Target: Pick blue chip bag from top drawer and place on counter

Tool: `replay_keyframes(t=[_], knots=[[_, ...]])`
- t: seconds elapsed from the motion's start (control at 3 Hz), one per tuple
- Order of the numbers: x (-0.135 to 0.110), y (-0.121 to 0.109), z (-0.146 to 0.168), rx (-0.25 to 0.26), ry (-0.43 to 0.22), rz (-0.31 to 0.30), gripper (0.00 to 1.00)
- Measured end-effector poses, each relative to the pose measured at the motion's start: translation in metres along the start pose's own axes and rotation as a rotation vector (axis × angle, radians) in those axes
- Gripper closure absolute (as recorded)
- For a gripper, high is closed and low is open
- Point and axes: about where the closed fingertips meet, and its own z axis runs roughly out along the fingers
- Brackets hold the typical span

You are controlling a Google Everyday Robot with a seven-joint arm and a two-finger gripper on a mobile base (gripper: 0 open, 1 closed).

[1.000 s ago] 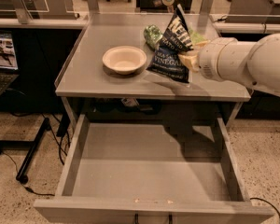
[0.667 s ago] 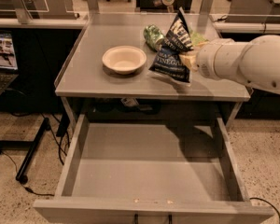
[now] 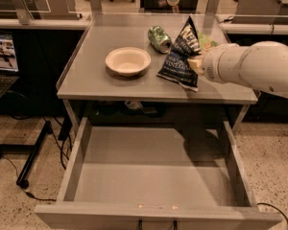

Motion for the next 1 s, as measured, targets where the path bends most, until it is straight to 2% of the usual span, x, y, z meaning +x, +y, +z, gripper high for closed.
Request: replay_keyframes(t=[1.0], knots=[[-0.0001, 0.0, -0.0001, 0.0, 0.0, 0.0, 0.04]])
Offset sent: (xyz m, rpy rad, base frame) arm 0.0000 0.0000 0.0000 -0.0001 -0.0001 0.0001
